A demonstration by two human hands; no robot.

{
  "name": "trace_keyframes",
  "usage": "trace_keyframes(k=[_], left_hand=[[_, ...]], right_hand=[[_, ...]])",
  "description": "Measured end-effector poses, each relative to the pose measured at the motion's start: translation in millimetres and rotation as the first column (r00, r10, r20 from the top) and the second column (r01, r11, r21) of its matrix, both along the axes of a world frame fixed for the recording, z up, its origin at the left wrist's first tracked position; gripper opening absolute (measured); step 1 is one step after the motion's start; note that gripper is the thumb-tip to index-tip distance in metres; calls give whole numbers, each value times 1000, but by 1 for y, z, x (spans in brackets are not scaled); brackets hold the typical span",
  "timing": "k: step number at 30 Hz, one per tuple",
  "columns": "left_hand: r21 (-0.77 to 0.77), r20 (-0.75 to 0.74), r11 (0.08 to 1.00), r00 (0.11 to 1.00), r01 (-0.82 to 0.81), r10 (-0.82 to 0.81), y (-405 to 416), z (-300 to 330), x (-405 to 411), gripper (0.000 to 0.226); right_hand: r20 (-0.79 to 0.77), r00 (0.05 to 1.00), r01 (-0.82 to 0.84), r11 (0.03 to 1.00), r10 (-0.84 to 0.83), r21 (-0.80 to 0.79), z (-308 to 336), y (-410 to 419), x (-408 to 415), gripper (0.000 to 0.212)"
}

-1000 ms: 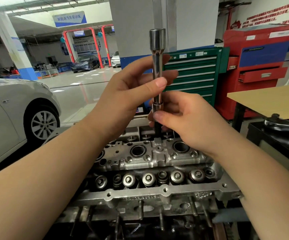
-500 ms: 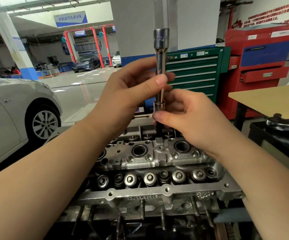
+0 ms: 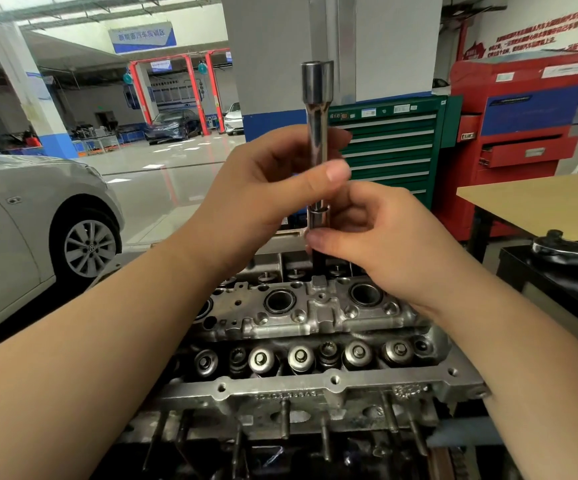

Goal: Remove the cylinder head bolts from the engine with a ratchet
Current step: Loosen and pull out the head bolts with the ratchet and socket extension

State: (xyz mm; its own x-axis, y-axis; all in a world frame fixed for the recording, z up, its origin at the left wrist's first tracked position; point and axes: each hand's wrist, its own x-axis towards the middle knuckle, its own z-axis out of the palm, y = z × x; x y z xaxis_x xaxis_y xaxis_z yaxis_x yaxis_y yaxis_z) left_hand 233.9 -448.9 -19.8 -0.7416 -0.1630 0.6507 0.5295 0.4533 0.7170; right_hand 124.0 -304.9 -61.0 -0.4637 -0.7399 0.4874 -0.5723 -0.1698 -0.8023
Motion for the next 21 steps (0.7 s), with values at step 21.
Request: trace_keyframes(k=[21], left_hand=[[156, -27, 988, 999, -23, 28, -12, -10, -5, 20]], right_hand=[[6, 998, 61, 993, -61, -105, 29, 12, 3, 51]])
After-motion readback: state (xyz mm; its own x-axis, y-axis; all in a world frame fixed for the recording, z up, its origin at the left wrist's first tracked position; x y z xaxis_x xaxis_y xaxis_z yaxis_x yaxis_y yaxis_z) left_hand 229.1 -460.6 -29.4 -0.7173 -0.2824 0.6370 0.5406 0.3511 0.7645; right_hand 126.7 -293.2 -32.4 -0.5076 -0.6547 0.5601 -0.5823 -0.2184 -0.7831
